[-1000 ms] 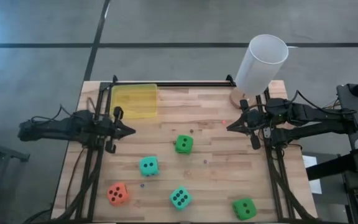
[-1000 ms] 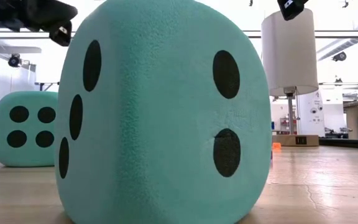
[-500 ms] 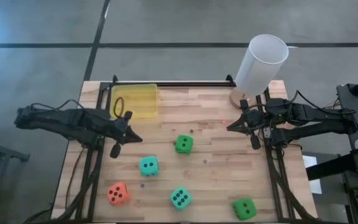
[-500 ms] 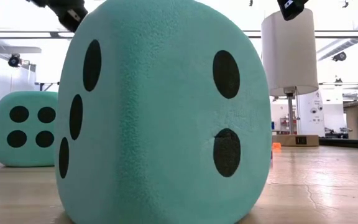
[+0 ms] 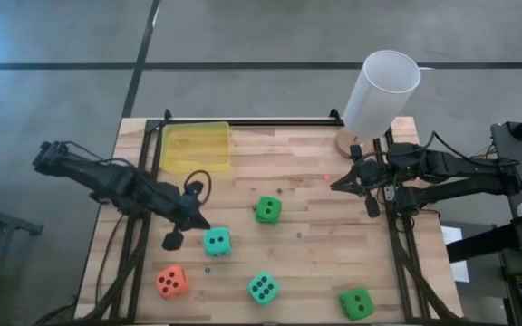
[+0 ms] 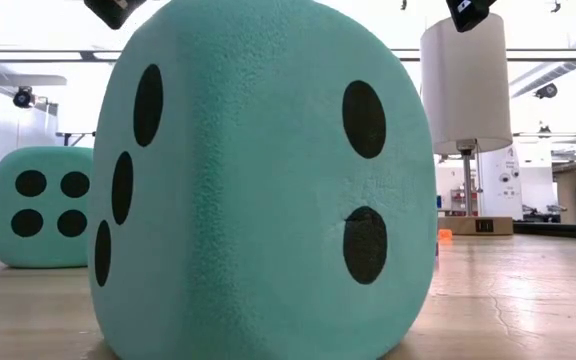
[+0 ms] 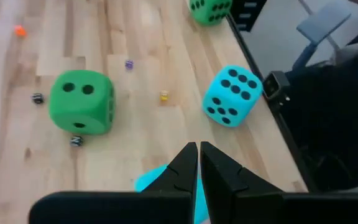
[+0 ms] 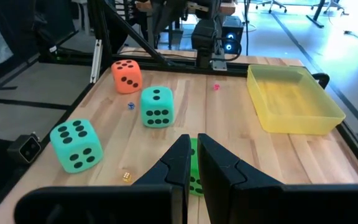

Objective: Pick & Place Dice
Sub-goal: Put the top blue large die into the yellow container

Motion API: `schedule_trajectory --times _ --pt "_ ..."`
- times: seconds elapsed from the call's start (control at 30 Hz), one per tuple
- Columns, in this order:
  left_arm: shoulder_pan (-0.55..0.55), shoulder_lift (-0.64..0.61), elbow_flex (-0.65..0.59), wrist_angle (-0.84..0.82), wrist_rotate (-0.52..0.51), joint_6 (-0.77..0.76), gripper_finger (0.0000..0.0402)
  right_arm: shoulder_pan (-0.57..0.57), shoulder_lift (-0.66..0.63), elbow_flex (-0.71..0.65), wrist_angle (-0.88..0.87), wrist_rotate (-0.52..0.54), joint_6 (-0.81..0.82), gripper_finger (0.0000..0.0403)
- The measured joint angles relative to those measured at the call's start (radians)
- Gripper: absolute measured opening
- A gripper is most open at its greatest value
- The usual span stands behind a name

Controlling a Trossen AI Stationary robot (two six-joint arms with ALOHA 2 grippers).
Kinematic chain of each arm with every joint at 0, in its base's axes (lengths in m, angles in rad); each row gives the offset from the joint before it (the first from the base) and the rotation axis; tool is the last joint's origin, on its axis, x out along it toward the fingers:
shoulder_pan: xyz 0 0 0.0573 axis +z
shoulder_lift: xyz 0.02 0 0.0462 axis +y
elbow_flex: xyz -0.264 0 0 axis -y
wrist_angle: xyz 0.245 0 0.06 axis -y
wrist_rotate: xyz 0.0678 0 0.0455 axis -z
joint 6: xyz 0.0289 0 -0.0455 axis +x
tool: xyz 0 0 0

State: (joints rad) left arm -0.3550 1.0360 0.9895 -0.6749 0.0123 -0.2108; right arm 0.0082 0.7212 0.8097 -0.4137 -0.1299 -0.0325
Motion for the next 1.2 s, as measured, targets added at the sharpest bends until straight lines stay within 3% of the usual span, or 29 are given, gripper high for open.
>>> schedule_trajectory --times 0.67,1.2 --pt "-0.039 0.26 0.158 -0.261 -0.028 -0.175 0.0026 0.0 0.0 0.0 0.0 -0.001 -0.02 0.0028" --pt "-0.039 0.282 0.191 -0.273 -0.039 -0.209 0.0026 0.0 0.001 -0.002 -0.024 -0.002 -0.032 0.0028"
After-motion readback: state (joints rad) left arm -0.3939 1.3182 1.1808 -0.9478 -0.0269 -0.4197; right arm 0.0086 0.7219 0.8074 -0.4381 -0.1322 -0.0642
